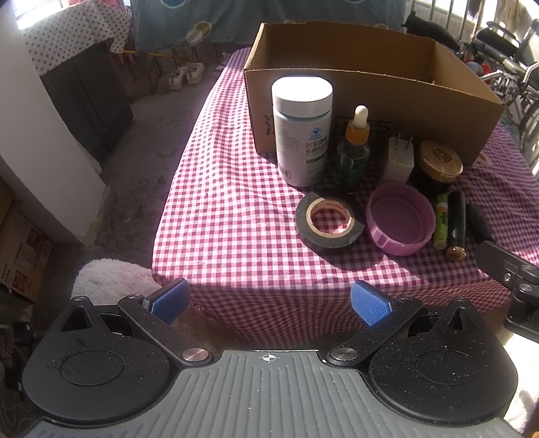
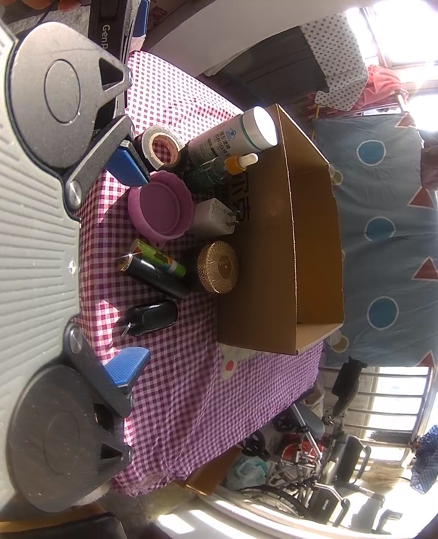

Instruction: Organize rigid objects

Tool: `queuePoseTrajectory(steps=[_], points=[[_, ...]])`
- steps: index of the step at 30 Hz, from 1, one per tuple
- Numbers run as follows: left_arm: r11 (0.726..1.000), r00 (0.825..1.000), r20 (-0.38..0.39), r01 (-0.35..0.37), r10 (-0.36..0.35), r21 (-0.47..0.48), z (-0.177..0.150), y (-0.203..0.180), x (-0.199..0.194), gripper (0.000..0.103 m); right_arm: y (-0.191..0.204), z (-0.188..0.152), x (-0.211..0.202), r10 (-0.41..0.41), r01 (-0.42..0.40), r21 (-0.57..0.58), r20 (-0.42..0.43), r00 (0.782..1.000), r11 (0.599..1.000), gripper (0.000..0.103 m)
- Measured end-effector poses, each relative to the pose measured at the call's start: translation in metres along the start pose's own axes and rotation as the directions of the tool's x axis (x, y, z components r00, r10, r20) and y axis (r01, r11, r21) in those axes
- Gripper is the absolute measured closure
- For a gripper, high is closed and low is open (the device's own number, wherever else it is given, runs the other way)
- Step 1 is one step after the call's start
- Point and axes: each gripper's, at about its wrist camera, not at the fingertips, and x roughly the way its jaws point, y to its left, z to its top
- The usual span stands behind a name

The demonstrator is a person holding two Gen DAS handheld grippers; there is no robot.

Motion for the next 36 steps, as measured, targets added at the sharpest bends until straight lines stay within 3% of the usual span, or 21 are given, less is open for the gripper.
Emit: queuePoseTrajectory(steps=[36], points=[[1.000,1.000,-0.022,-0.006,0.006,-0.004,0.0000,0.0023,0.0049,0.001,0.0010,-0.0005,0.0040,-0.002,0.002,-0.005,-0.006,1.000,1.000,0.000]])
